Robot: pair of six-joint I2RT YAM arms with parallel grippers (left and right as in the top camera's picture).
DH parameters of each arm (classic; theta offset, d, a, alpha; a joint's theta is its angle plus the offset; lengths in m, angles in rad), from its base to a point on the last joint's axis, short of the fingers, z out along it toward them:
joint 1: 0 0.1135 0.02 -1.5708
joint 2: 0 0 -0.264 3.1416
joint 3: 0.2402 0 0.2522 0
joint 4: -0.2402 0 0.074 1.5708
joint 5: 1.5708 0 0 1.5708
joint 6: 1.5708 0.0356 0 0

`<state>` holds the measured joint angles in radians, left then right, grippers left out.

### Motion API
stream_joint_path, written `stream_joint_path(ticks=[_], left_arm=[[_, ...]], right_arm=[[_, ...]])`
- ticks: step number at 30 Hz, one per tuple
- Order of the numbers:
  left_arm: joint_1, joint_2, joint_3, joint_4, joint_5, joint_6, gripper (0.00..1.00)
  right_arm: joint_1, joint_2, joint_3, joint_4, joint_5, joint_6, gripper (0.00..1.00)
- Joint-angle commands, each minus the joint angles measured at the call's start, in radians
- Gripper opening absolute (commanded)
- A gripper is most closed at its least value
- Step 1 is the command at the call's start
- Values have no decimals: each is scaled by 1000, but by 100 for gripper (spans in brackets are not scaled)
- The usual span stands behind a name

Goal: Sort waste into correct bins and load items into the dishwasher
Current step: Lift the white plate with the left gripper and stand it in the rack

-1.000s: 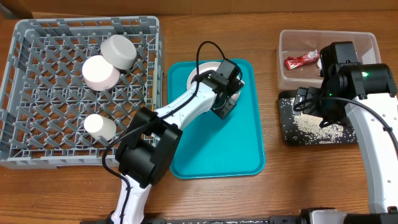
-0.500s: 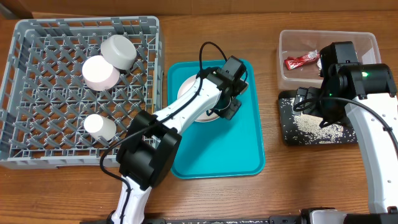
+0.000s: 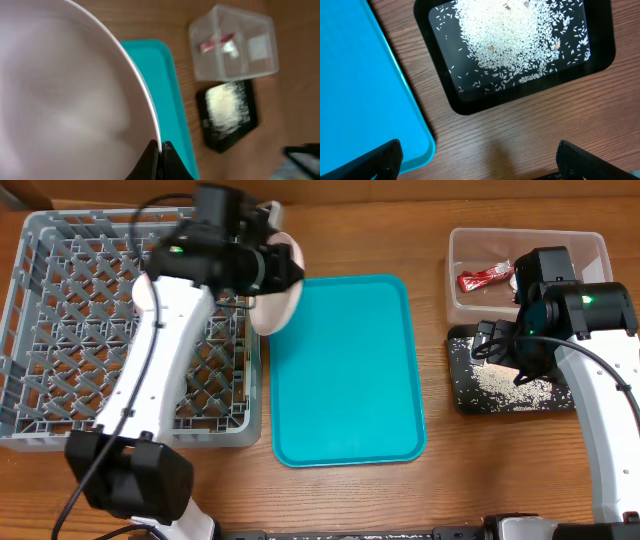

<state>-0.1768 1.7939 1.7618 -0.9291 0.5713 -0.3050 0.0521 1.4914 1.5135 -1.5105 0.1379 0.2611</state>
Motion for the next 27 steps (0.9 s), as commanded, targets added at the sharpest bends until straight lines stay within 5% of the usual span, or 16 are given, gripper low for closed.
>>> stream_joint_path(ticks=[1, 8, 27], left_arm=[[128, -20, 25, 11, 284, -24, 4], [276, -14, 22, 13, 446, -9, 4], [351, 167, 19, -53, 362, 86, 6]], right_arm=[[-4, -10, 24, 2, 7, 5, 100], [-4, -10, 24, 1, 7, 5, 100], [-4, -10, 24, -1, 7, 5, 100]])
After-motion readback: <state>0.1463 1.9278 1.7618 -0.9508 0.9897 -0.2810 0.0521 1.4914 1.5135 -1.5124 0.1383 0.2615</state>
